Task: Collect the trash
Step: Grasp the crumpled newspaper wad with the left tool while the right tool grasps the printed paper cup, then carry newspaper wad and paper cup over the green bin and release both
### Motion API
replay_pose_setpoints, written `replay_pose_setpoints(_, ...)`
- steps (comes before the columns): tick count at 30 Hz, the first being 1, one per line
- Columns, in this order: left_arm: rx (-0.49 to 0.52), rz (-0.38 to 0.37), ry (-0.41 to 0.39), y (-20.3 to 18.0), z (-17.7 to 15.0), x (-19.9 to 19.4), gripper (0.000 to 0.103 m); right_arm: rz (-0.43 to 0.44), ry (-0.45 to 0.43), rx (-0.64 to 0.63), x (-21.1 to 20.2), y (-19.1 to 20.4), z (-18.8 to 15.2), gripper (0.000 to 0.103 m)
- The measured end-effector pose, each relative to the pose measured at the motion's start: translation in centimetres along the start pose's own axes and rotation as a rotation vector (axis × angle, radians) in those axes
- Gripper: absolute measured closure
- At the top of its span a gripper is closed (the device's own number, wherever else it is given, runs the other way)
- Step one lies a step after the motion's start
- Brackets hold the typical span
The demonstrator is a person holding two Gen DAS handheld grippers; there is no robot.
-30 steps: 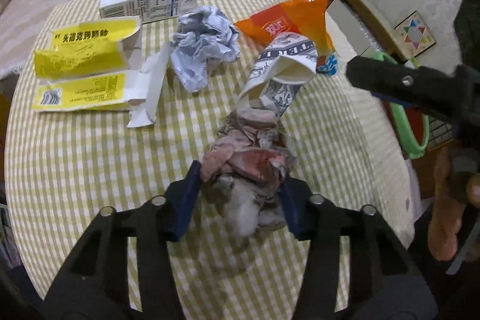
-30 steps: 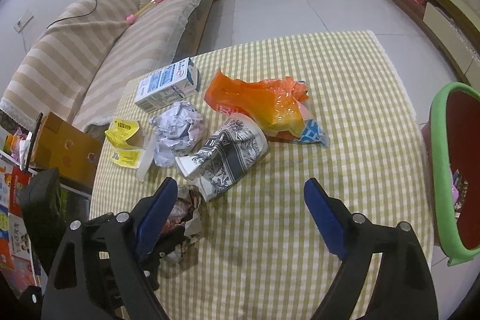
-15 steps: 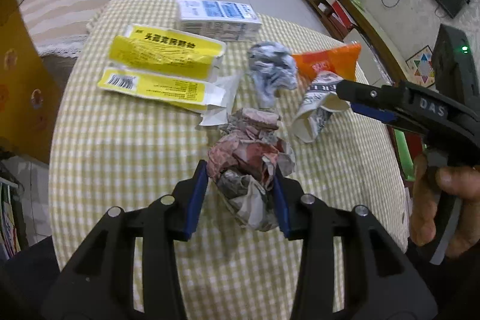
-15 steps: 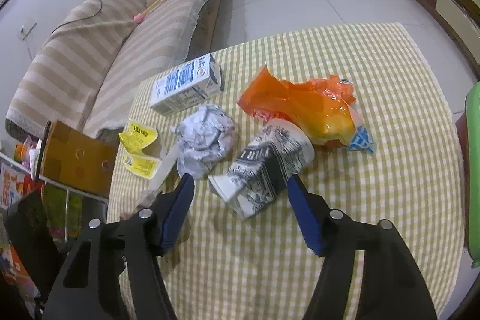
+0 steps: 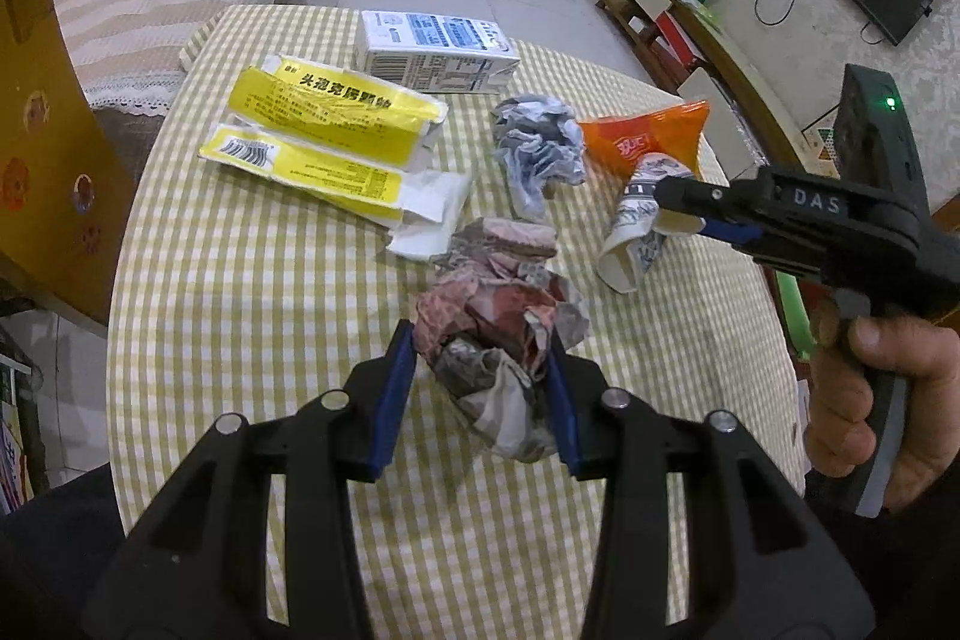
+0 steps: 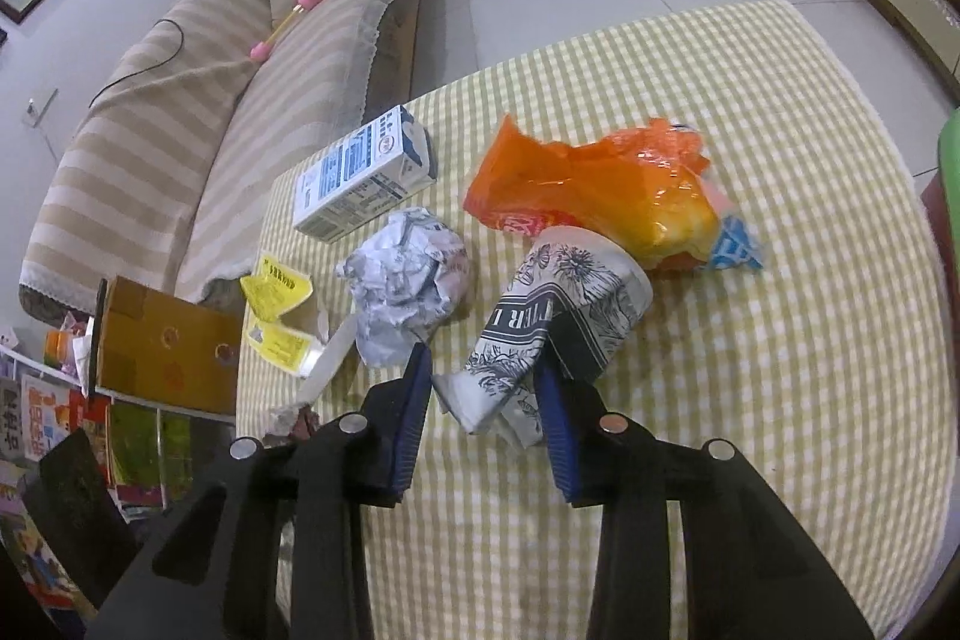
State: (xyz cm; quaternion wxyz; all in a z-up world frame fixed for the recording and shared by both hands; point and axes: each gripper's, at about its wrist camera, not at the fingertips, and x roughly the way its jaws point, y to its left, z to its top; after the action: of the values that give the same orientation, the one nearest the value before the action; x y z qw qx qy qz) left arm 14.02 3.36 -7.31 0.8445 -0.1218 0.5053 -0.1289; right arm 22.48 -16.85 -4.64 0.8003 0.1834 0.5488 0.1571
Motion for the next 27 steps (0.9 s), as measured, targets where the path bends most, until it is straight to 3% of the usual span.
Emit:
replay_pose_setpoints(17, 0.052, 0.016, -0.041, -3.3, -1.5, -2.6, 0.064, -0.053, -0.088, -0.179, -8.9, -1.4, -4.0, 0.069)
replay_pose_setpoints(27, 0.096, -0.014, -0.061, -7.0, -1.2, -3.4, 0.064, -0.075, -0.133, -0.208, -12.3, -3.1, -4.6, 0.069)
